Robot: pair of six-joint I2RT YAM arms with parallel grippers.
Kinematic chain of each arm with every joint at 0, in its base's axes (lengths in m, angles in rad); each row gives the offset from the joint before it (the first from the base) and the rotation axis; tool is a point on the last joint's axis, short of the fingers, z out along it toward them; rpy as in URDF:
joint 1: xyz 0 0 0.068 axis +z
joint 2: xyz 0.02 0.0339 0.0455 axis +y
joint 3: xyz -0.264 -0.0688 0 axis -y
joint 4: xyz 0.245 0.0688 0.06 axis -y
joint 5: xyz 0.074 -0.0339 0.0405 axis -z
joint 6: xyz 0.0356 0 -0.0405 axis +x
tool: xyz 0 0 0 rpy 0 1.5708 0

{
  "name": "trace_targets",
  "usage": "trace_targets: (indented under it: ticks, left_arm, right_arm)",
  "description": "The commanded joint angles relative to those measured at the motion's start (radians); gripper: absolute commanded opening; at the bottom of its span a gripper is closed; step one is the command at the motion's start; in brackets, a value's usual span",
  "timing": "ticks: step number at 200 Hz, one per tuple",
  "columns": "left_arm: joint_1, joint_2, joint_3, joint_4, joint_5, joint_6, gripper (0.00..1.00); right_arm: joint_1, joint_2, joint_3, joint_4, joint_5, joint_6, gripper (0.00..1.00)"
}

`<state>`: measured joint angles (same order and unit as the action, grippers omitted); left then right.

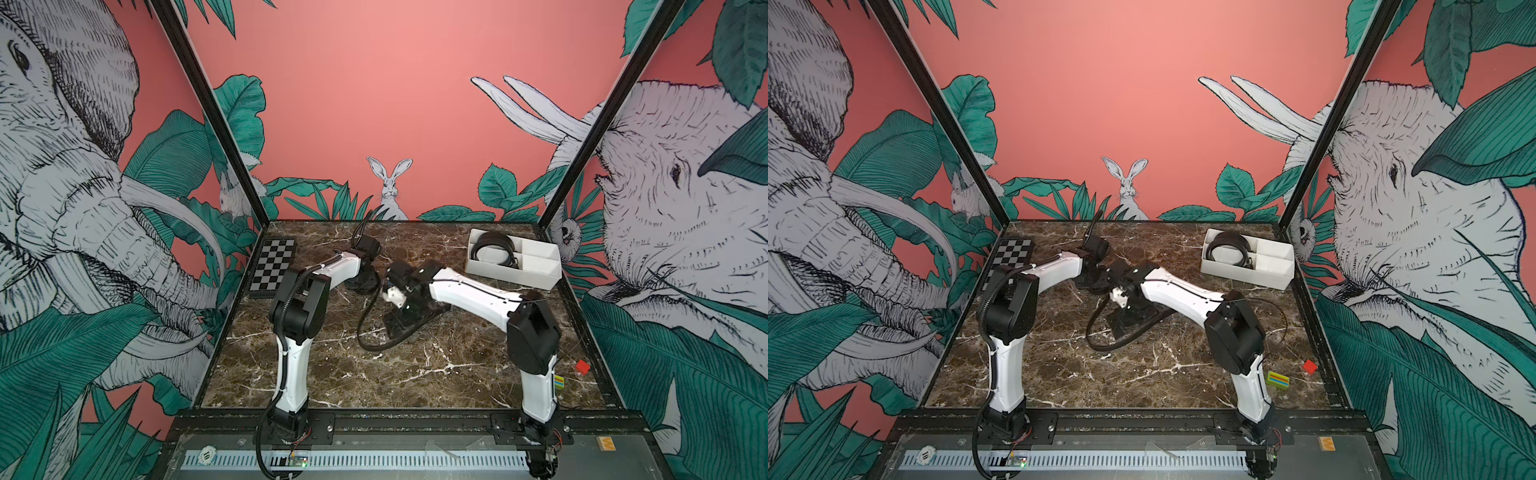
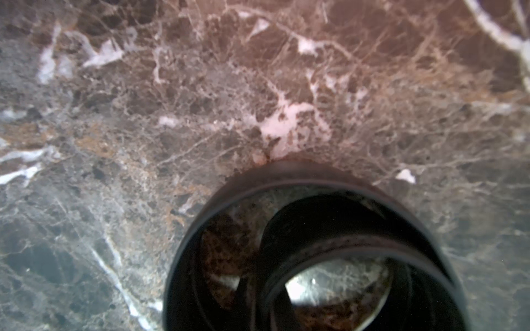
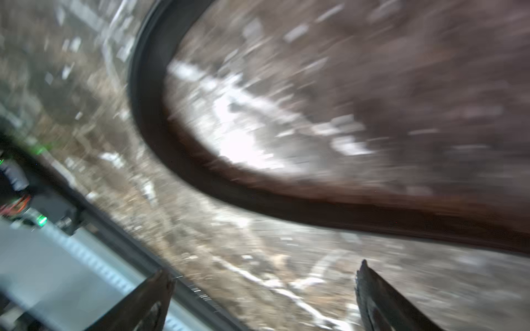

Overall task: Place the belts into the storage roll
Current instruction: Roll the belt at the center of the board.

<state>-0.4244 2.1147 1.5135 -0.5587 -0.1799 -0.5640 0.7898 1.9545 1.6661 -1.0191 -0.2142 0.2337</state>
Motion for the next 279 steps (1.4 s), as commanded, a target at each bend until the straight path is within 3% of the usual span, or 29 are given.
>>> trace_targets:
  ticks: [1, 25, 61, 101, 130, 166, 198, 237, 248, 279]
  left_arm:
    - [0.012, 0.133, -0.02, 0.073, 0.072, -0.027, 0.0]
    - [0.013, 0.153, 0.015, 0.056, 0.076, -0.023, 0.0]
    - [0.015, 0.181, 0.061, 0.048, 0.086, -0.02, 0.0]
    - [0.015, 0.226, 0.143, 0.002, 0.089, -0.013, 0.0]
    - [0.015, 0.232, 0.155, -0.003, 0.085, -0.01, 0.0]
    - [0.016, 0.232, 0.157, -0.01, 0.081, -0.008, 0.0]
    - [0.016, 0.232, 0.155, -0.012, 0.089, -0.008, 0.0]
    - [0.017, 0.232, 0.155, -0.01, 0.095, -0.007, 0.0]
    - [0.016, 0.232, 0.156, -0.012, 0.095, -0.005, 0.0]
    - [0.016, 0.232, 0.163, -0.009, 0.102, -0.006, 0.0]
  right_arm:
    - [-0.08, 0.013, 0.019, 0.031, 0.149, -0.153, 0.99]
    - [-0.139, 0.061, -0.021, 0.128, 0.128, -0.181, 0.99]
    - [-0.137, 0.052, -0.148, 0.136, 0.07, -0.163, 0.97]
    - [-0.018, -0.021, -0.298, 0.19, -0.031, -0.078, 0.95]
    - [0.098, 0.013, -0.264, 0.251, -0.09, -0.003, 0.95]
    - [0.154, 0.093, -0.094, 0.277, -0.208, 0.034, 0.95]
    - [0.093, 0.015, -0.072, 0.168, -0.064, -0.024, 0.98]
    - [0.002, -0.183, -0.278, 0.037, -0.081, -0.091, 0.99]
    - [0.024, -0.237, -0.346, 0.043, -0.097, -0.059, 0.99]
    - [0.097, -0.31, -0.557, 0.061, 0.032, 0.088, 0.97]
